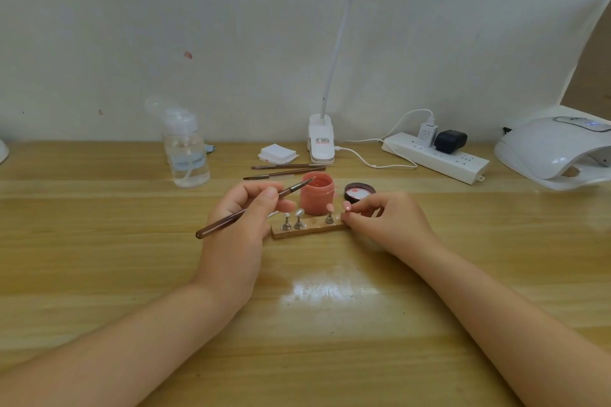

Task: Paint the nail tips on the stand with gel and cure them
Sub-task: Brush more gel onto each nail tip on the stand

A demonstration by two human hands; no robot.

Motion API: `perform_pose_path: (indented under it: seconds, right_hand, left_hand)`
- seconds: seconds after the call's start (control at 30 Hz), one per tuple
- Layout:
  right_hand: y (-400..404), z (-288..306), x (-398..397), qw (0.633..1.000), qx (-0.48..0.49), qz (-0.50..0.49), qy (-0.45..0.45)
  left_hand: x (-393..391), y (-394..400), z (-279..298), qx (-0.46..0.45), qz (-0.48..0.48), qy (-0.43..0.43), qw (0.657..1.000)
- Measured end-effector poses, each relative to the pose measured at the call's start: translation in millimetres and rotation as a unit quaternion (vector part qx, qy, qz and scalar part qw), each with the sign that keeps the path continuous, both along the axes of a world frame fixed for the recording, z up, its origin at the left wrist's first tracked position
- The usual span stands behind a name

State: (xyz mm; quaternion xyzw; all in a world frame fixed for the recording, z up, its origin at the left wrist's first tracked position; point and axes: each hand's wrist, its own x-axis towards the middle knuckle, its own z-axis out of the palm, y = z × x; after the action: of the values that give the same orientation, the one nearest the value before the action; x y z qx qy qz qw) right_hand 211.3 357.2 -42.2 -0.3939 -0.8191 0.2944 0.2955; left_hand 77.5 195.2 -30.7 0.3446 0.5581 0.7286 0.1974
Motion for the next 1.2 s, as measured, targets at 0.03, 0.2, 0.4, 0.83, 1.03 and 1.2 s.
perform_pose_path:
  seconds: [0.03,0.2,0.4,0.83,1.03,1.2]
  right_hand:
    - [-1.0,0.9,1.2,0.999,0.033,0.001,-0.011]
    - [-15.1,12.2,6.1,0.960,0.281,0.012,0.009]
    - [-45.5,1.0,-11.5,0.910,0.408,0.025,-0.072]
    - [-33.2,-8.7,-17.3,0.963,0.237,0.004,-0.126]
    - [-37.3,-4.0,-11.0,0.949,0.288,0.006,-0.128]
    - [-40.3,-5.0,-11.6,0.947,0.298,0.015,-0.115]
  left_hand:
    - [0.4,0.0,-0.2,-0.001,-0.006,-0.004,1.000]
    - [-0.2,2.0,-1.9,0.013,-0.040,-0.016,0.999]
    - [7.4,8.9,-4.9,0.025,-0.082,-0.001,0.996]
    - [5.2,12.7,-8.2,0.029,-0.093,-0.051,0.994]
    - [3.4,15.8,-10.9,0.021,-0.063,-0.049,0.997]
    - [-4.6,17.0,-2.0,0.009,0.002,0.029,1.000]
